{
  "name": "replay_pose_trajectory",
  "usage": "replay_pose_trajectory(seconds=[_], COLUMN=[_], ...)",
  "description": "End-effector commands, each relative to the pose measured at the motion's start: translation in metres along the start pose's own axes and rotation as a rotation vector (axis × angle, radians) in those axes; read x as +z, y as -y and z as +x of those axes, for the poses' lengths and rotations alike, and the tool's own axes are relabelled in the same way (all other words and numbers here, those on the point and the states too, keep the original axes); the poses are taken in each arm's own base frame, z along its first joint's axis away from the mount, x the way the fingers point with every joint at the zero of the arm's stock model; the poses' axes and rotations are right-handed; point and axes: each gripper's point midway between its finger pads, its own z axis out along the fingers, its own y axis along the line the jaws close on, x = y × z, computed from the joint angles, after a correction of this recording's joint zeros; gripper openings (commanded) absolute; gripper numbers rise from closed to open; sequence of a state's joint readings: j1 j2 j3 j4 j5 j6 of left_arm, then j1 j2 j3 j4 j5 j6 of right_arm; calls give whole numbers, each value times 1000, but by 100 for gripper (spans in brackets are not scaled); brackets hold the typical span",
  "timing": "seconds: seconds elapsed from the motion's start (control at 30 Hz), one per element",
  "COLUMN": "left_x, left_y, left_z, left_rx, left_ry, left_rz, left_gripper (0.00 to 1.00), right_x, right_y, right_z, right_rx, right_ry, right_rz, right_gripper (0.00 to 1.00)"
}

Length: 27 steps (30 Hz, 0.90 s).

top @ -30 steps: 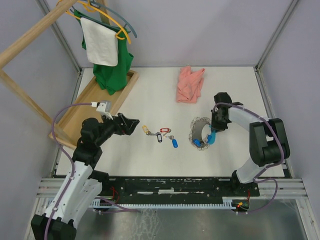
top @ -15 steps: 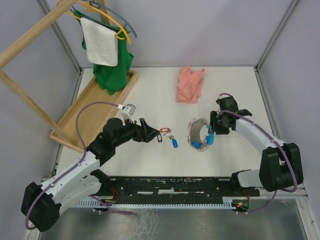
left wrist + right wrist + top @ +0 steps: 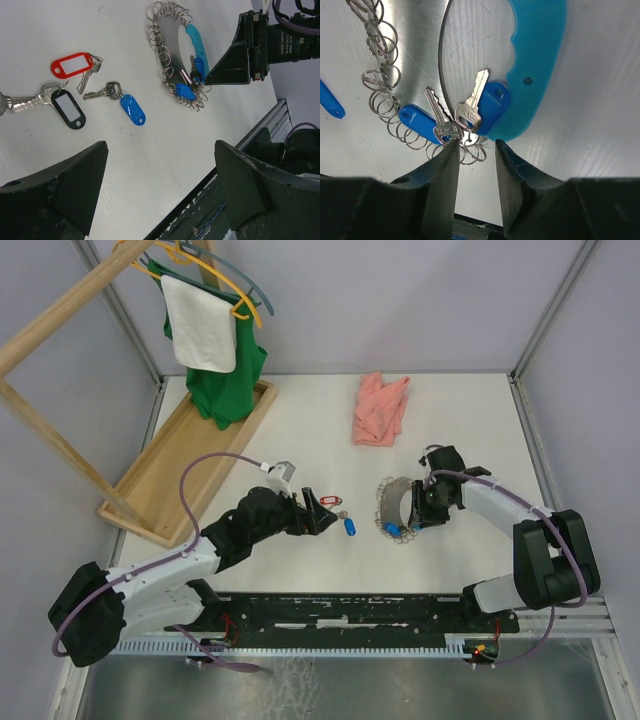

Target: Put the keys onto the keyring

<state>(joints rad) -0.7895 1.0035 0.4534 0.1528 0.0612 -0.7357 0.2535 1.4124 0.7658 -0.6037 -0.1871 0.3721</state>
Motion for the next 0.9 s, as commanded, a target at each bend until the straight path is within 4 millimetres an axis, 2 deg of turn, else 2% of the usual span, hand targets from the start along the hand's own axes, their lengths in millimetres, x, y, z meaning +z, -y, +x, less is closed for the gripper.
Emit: replay_pose_trajectory(seconds=[0.0, 0.23, 0.33, 0.4, 0.63, 0.73, 0.87], left_x=[13, 30, 37, 41, 46, 50, 54], left_y=[16, 25, 23, 23, 23, 28, 32], left_z=[-12, 0, 5, 8, 0, -2, 1], left_rx=[-53, -56, -74, -92, -203, -228, -223], left_ry=[69, 30, 11, 3, 60, 65, 49], left_rz=[25, 24, 12, 1, -10, 6, 10], left_gripper=[93, 90, 89, 88, 85, 85, 85], right_x=[9, 12, 8, 3, -27, -38, -32], right_y=[-13, -25, -34, -41, -68, -67, -40], right_z=[-4, -1, -2, -6, -29, -33, -21], right_rx=[-16, -30, -39, -46, -52, -45, -45], right_ry=[6, -3, 12, 42, 219, 263, 196], right_rz=[-55, -90, -123, -150, -262, -248, -95], right_gripper=[41, 19, 6, 1, 1, 1, 24])
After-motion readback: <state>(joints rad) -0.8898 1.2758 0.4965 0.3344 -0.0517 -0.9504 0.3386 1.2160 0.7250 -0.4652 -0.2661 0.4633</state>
